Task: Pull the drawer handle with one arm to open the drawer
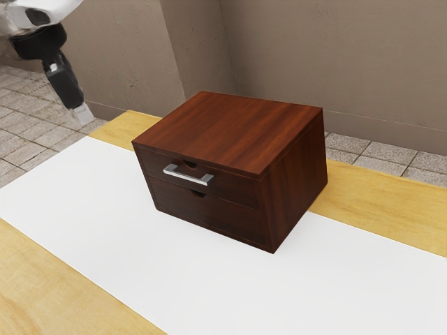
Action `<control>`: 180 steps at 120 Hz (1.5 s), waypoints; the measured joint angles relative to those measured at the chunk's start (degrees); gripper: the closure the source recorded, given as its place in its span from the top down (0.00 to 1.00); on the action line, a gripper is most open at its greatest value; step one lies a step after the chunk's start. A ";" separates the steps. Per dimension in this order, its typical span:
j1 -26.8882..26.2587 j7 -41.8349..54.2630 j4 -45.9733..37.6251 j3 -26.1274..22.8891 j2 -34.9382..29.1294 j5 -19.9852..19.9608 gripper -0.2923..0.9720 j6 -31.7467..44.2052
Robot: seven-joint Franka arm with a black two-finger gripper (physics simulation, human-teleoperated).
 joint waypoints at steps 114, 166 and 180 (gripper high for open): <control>12.29 55.17 -35.01 -13.60 -7.75 -0.31 0.77 36.98; 5.82 70.71 -51.67 -5.35 -15.56 -5.08 0.59 55.94; 4.62 71.46 -51.30 -5.40 -13.57 -5.43 0.54 57.08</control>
